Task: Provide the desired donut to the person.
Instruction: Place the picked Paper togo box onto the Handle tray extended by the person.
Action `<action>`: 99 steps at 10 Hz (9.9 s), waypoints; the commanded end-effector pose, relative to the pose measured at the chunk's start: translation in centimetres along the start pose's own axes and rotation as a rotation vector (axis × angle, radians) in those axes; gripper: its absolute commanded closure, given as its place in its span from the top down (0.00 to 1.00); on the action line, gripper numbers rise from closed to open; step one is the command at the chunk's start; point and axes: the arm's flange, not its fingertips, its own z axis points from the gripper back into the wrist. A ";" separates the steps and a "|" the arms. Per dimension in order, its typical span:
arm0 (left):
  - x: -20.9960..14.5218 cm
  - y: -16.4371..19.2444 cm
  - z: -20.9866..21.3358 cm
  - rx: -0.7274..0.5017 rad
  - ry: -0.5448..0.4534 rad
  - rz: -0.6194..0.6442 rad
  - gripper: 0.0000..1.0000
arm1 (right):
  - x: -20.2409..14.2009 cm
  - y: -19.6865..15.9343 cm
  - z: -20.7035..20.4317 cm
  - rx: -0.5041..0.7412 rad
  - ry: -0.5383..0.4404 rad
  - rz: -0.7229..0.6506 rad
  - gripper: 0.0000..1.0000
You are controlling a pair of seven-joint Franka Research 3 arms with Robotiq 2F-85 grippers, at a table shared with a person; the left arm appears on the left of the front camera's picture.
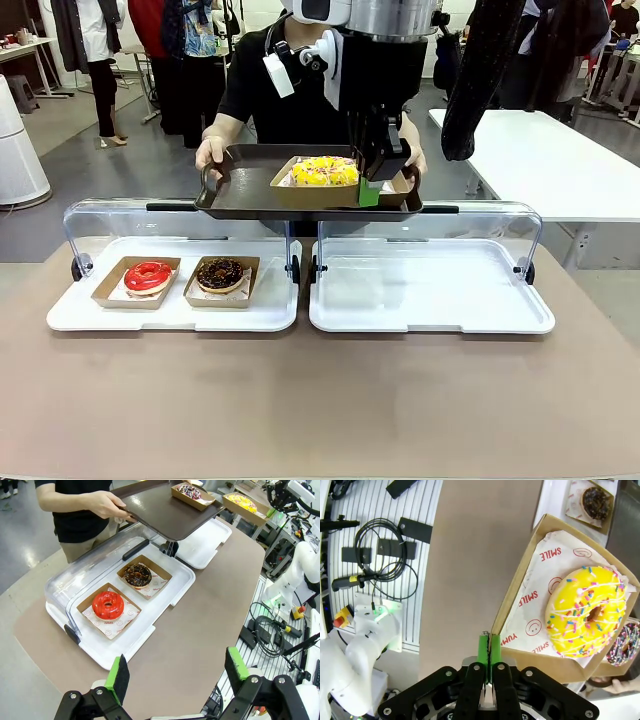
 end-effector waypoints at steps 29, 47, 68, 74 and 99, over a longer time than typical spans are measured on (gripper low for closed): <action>0.0 0.0 0.1 -0.009 -0.024 -0.018 1.00 | 5.6 -23.0 -7.9 -0.001 0.004 0.014 1.00; 0.0 0.0 0.1 -0.009 -0.024 -0.018 1.00 | -11.0 -0.3 5.4 -0.131 0.016 -0.182 1.00; 0.0 0.0 0.1 -0.009 -0.024 -0.018 1.00 | -20.8 0.8 0.6 -0.086 0.035 -0.297 1.00; 0.0 0.0 0.1 -0.009 -0.024 -0.018 1.00 | -27.4 -0.4 2.6 -0.023 -0.144 -0.201 1.00; 0.0 0.0 0.1 -0.009 -0.024 -0.018 1.00 | -53.5 2.0 -5.0 -0.006 -1.071 -0.351 1.00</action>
